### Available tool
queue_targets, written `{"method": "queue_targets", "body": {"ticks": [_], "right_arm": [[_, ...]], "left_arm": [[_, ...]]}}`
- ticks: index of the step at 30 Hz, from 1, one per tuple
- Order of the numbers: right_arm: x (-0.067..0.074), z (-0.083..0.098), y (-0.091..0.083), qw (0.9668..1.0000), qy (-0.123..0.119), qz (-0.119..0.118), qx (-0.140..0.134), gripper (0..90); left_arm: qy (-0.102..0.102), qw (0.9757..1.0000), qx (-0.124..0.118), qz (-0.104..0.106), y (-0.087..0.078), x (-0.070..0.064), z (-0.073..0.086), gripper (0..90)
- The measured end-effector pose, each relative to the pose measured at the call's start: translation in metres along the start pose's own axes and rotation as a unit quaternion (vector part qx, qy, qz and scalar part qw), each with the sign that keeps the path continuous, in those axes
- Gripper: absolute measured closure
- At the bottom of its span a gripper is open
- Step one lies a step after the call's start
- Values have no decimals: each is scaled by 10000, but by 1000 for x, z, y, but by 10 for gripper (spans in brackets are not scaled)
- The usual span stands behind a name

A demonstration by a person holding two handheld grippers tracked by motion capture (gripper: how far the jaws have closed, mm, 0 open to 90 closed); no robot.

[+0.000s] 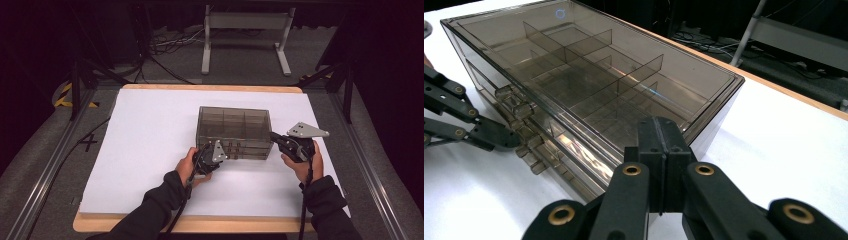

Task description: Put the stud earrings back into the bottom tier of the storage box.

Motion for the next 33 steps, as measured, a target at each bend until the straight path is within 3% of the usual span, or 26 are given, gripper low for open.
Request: {"method": "queue_targets", "body": {"ticks": [4, 9, 18, 27, 33], "right_arm": [[1, 1, -1, 10000, -14, -3, -2, 900], [3, 1, -2, 10000, -13, -9, -13, 900], [5, 2, -3, 10000, -22, -58, -20, 886], [10, 0, -4, 9996, -294, -26, 37, 865], [13, -2, -6, 9993, -378, -25, 53, 837]], "left_arm": [[-61, 10000, -13, 0, 2, 2, 1, 900], [50, 10000, 40, -40, 4, 1, 0, 900], [-50, 9999, 18, 118, 5, 0, 1, 897], [216, 9994, -95, 235, -13, -4, 1, 864], [244, 9990, -231, 282, -25, -5, -1, 843]]}}
Point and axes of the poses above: each handheld gripper's, and its own axes: y roughly forward along the jaws, z roughly out of its underside, x roughly to its left, the point moved 3 cm from there along y, roughly forward along the jaws, and after that the axes turned 10 degrees about -z, right-handed, at the moved point
